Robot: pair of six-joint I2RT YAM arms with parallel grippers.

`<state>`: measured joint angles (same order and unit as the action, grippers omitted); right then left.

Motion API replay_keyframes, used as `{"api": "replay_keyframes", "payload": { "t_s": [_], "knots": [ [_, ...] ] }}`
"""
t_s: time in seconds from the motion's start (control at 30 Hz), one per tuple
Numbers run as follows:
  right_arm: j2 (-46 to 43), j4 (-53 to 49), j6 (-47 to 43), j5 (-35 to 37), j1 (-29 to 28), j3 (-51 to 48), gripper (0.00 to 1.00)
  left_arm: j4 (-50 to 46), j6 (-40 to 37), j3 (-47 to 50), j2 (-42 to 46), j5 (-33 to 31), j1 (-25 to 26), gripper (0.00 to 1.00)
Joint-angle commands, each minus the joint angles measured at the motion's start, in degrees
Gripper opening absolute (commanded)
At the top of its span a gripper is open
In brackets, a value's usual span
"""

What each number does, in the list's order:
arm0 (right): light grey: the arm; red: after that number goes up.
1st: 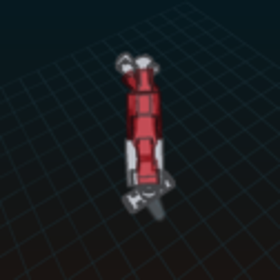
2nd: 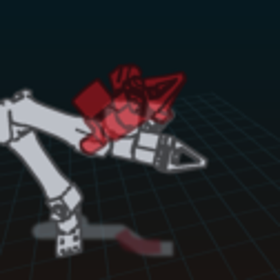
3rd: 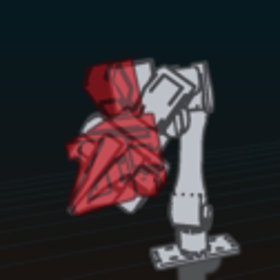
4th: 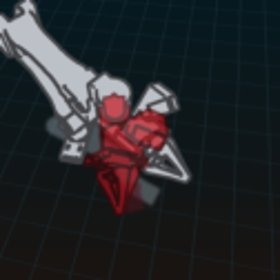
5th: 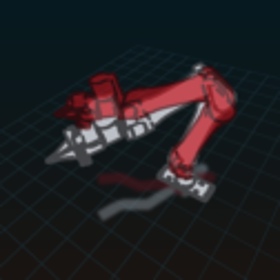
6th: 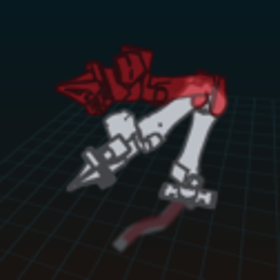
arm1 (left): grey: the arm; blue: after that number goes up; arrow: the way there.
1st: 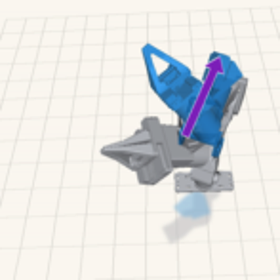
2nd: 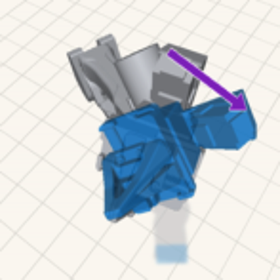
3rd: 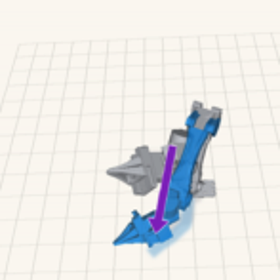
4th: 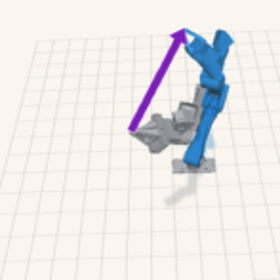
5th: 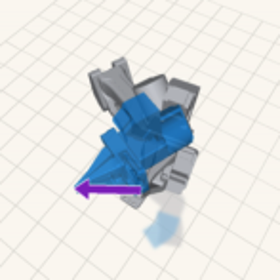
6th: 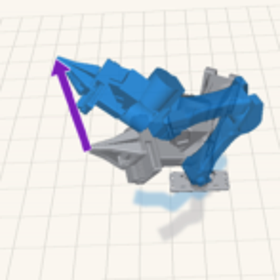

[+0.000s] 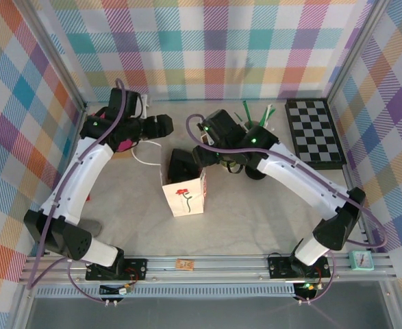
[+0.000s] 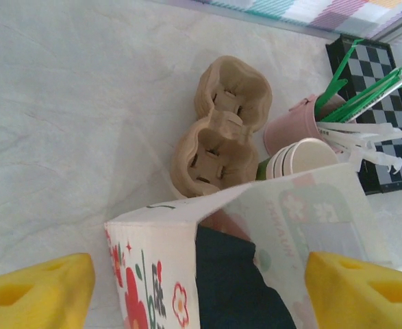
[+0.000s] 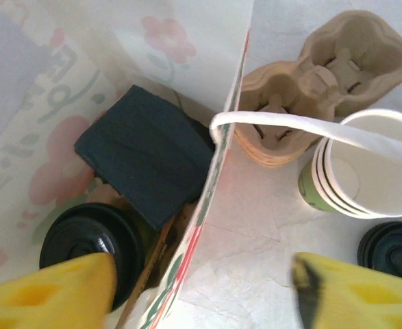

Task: Pack the takeout coffee

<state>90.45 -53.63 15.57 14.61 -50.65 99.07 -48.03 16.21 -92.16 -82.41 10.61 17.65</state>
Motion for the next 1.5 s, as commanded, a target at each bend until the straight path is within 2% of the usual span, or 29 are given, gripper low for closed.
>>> {"api": "replay_keyframes", "payload": {
  "t_s": [0.0, 0.1, 0.3, 0.43, 0.57, 0.7, 0.87, 0.97, 1.2, 1.33, 1.47],
  "knots": [
    [-3.6, -0.9, -1.4, -3.7, -0.1, 1.8, 0.86, -2.1, -1.3, -0.5, 2.9, -3.1, -1.1, 0.85],
    [-4.9, -1.2, -2.1, -5.8, -0.1, 3.6, 0.99, -0.3, -1.5, -2.2, 4.7, -2.9, -1.9, 0.9],
    [-8.8, -1.6, -4.0, -5.4, -0.1, 8.6, 0.99, 3.3, -1.0, -5.7, 8.8, -7.3, -5.1, 0.97],
    [-13.1, -1.2, -6.3, 2.1, 0.0, 9.7, 0.99, 6.1, -1.1, -3.1, 12.6, -14.5, -6.7, 0.97],
    [-19.4, 1.5, -8.7, 12.0, 2.0, 6.3, 0.99, 13.3, -3.3, 7.1, 19.8, -24.4, -6.8, 0.97],
    [-26.3, 5.5, -9.2, 17.3, 9.9, -2.0, 0.99, 20.9, -6.4, 19.7, 25.5, -34.1, -6.8, 0.97],
    [-33.7, 13.0, -5.9, 20.0, 25.0, -18.2, 0.99, 28.1, -8.6, 31.2, 25.9, -40.0, -6.8, 0.97],
    [-35.5, 15.4, -4.7, 19.7, 31.4, -27.2, 0.99, 30.6, -8.0, 36.5, 24.8, -42.5, -6.8, 0.97],
    [-41.0, 32.1, -8.9, 17.9, 35.6, -48.1, 0.99, 37.5, -5.8, 47.9, 24.6, -42.8, -6.7, 0.95],
    [-40.3, 39.7, -10.1, 17.7, 35.7, -56.3, 0.99, 40.2, -5.8, 52.6, 23.8, -42.1, -6.7, 0.94],
    [-37.5, 45.1, -9.4, 19.0, 35.8, -61.9, 0.99, 42.4, -6.0, 56.3, 23.8, -44.1, -6.3, 0.93]
  ]
}}
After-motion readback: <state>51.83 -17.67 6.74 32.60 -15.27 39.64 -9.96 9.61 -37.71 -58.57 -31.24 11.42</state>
